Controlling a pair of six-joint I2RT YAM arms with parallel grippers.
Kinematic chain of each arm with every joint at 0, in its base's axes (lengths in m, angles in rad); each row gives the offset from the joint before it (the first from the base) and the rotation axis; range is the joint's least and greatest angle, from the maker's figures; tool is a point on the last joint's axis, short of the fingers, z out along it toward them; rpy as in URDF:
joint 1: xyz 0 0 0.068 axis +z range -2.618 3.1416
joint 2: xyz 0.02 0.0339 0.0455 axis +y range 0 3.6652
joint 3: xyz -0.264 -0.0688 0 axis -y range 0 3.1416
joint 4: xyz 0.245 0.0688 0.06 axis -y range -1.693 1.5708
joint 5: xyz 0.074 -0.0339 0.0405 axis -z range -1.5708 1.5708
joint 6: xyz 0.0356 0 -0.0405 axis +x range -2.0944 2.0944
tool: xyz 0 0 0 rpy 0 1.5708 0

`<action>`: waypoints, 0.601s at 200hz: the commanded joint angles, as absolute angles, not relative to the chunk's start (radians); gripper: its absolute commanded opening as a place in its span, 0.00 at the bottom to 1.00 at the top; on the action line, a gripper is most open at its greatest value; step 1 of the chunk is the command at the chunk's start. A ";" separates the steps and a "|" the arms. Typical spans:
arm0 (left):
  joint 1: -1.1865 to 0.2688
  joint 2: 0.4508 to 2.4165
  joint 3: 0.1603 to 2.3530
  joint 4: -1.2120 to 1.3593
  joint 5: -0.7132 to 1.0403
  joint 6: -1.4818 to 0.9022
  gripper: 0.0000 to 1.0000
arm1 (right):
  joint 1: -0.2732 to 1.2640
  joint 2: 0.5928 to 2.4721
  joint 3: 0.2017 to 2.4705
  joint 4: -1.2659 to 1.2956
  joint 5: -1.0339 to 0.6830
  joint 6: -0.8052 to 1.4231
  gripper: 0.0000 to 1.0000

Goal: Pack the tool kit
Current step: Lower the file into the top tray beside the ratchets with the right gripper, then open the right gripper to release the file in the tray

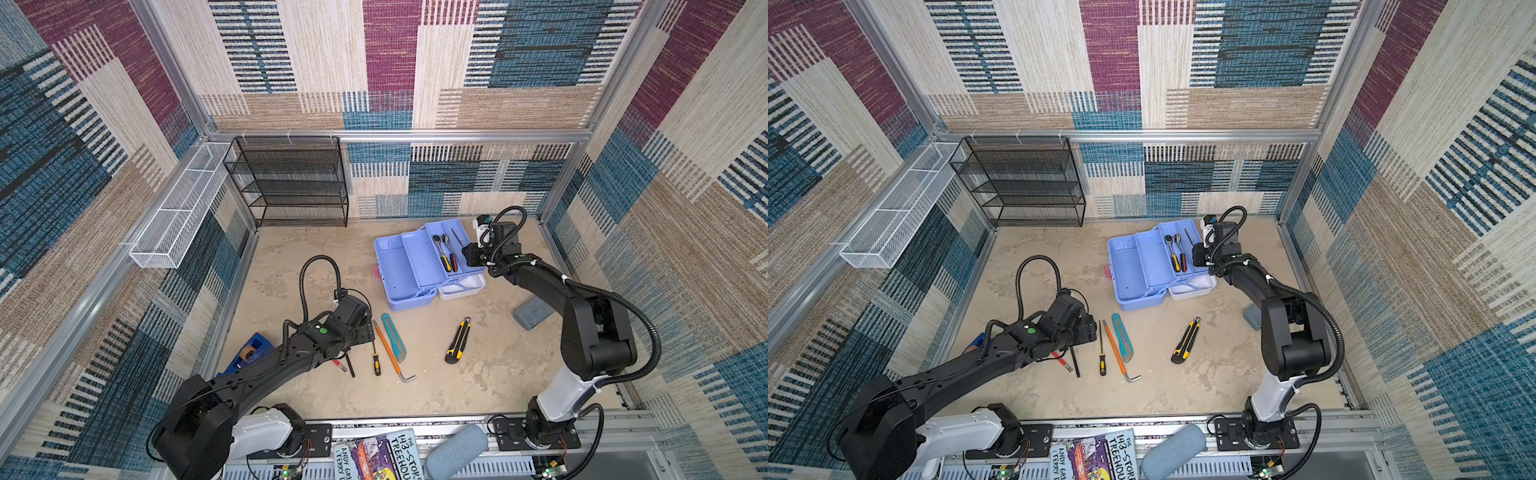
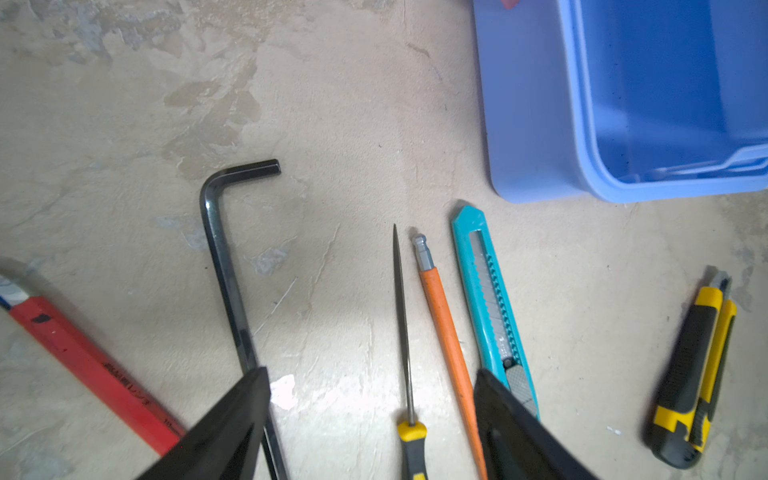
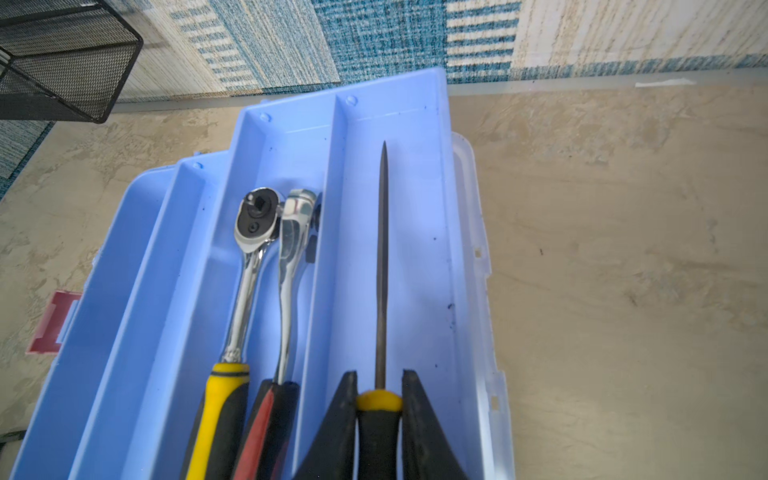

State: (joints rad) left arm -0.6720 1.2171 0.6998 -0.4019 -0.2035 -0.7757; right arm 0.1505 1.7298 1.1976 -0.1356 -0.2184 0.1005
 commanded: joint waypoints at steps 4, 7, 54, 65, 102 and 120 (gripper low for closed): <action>-0.683 1.223 0.703 -0.446 -0.212 -0.817 0.81 | 0.152 1.735 1.213 -0.136 -0.239 0.111 0.26; -0.685 1.222 0.703 -0.450 -0.213 -0.821 0.81 | 0.152 1.736 1.213 -0.137 -0.243 0.111 0.26; -0.717 1.234 0.689 -0.464 -0.210 -0.855 0.80 | 0.152 1.711 1.218 -0.146 -0.240 0.101 0.30; -0.726 1.242 0.694 -0.482 -0.209 -0.858 0.79 | 0.152 1.699 1.214 -0.145 -0.238 0.100 0.32; -0.755 1.258 0.697 -0.526 -0.189 -0.874 0.73 | 0.152 1.646 1.172 -0.119 -0.198 0.093 0.43; -0.772 1.260 0.689 -0.526 -0.183 -0.889 0.68 | 0.152 1.625 1.155 -0.105 -0.183 0.088 0.48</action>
